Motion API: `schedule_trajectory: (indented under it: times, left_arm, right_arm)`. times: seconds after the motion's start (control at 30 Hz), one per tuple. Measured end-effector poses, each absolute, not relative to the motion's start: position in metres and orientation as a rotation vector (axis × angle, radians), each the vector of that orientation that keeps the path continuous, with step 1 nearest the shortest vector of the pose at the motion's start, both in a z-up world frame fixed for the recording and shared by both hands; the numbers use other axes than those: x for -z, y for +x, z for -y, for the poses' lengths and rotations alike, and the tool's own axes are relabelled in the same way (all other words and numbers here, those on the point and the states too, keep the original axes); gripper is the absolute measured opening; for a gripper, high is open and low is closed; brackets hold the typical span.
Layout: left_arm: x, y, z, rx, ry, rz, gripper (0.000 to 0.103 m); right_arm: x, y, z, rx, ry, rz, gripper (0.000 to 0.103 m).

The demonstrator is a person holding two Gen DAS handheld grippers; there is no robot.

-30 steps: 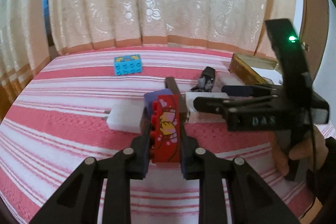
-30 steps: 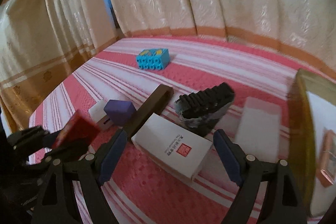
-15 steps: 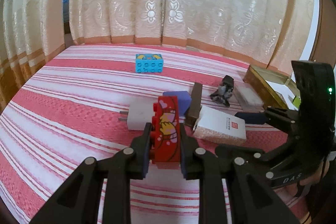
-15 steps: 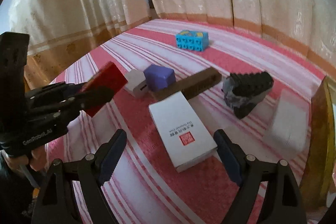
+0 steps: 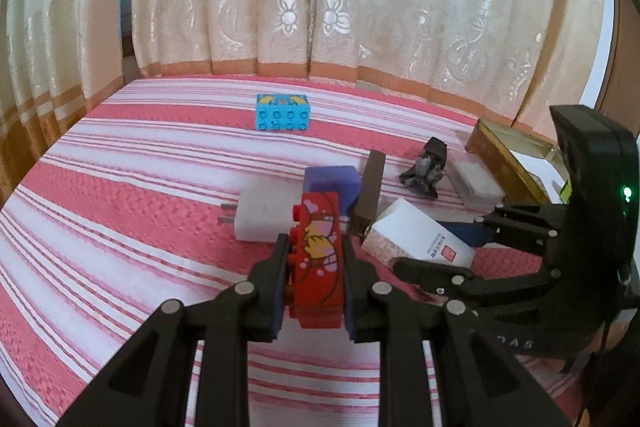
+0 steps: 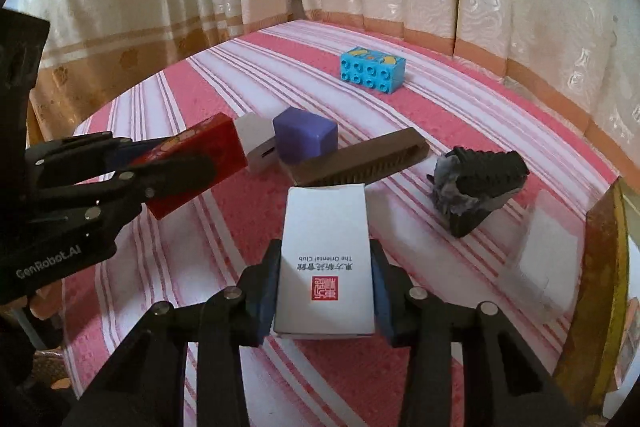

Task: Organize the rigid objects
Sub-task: 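Grasp the white box with red seal with the right gripper, then carry the red block with the left gripper while the right carries the white box to the tin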

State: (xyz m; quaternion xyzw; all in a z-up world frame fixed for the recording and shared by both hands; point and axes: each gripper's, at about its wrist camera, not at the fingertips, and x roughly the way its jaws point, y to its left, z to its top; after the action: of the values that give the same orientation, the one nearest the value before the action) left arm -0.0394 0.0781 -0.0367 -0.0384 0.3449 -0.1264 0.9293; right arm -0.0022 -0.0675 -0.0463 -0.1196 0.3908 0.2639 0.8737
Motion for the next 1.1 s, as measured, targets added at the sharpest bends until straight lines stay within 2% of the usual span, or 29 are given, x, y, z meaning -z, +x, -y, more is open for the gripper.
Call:
schedule_trajectory:
  times: [0.27, 0.6, 1.1]
  left_arm:
    - [0.015, -0.05, -0.07, 0.263, -0.066, -0.623, 0.021]
    - [-0.007, -0.038, -0.036, 0.292, -0.076, -0.572, 0.021]
    - [-0.027, -0.028, 0.031, 0.372, -0.004, -0.52, 0.021]
  right_arm:
    - [0.025, -0.01, 0.091, -0.605, -0.088, -0.739, 0.043]
    - [-0.006, -0.024, 0.135, -0.46, 0.026, -0.536, 0.043]
    - [-0.022, -0.028, 0.195, -0.307, 0.146, -0.453, 0.043]
